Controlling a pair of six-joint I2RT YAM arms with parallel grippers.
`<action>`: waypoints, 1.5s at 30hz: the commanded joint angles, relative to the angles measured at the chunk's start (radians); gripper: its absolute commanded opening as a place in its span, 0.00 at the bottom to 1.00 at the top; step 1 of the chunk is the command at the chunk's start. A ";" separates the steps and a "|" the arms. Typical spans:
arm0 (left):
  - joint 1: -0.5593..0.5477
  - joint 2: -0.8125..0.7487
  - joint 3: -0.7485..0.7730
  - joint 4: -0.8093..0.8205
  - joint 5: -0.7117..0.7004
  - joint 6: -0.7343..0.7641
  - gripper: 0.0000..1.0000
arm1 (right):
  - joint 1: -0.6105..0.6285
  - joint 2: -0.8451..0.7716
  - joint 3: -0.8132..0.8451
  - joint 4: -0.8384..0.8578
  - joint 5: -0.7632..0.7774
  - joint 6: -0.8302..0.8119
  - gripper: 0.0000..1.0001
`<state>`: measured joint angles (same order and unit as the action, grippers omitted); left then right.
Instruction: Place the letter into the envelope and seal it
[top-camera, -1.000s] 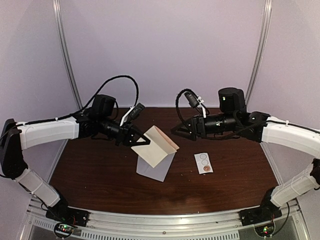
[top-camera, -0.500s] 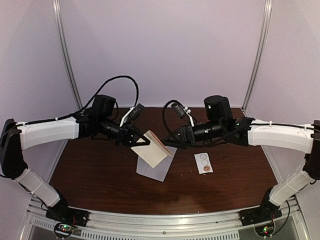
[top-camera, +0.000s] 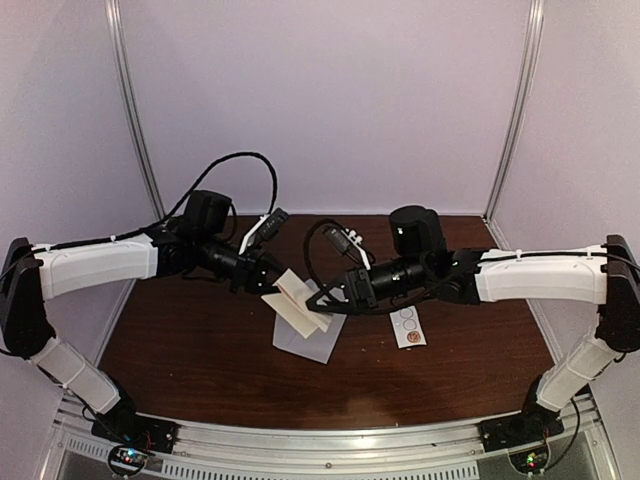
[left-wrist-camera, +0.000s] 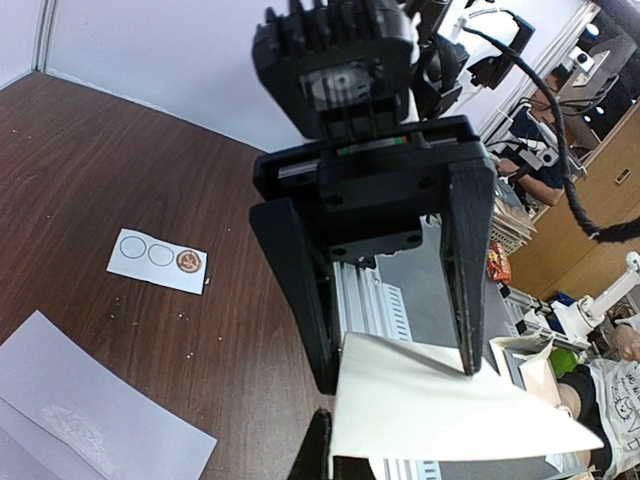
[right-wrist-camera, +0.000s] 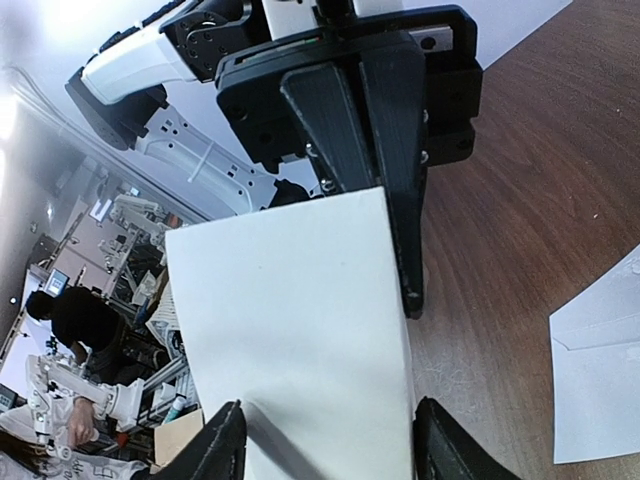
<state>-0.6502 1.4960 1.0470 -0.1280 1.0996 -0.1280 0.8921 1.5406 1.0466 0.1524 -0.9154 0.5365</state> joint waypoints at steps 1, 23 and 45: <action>-0.006 -0.034 -0.010 0.028 0.031 0.017 0.00 | 0.005 0.017 -0.023 0.069 -0.037 0.019 0.54; 0.000 -0.082 0.011 -0.040 -0.065 0.056 0.22 | -0.021 0.006 -0.034 0.030 0.006 0.003 0.00; -0.108 -0.079 0.057 -0.087 -0.350 0.018 0.74 | -0.043 -0.100 -0.001 -0.248 0.058 -0.217 0.00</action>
<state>-0.7162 1.3590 1.0611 -0.1608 0.7715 -0.1394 0.8364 1.4769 1.0218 -0.0875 -0.8101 0.3672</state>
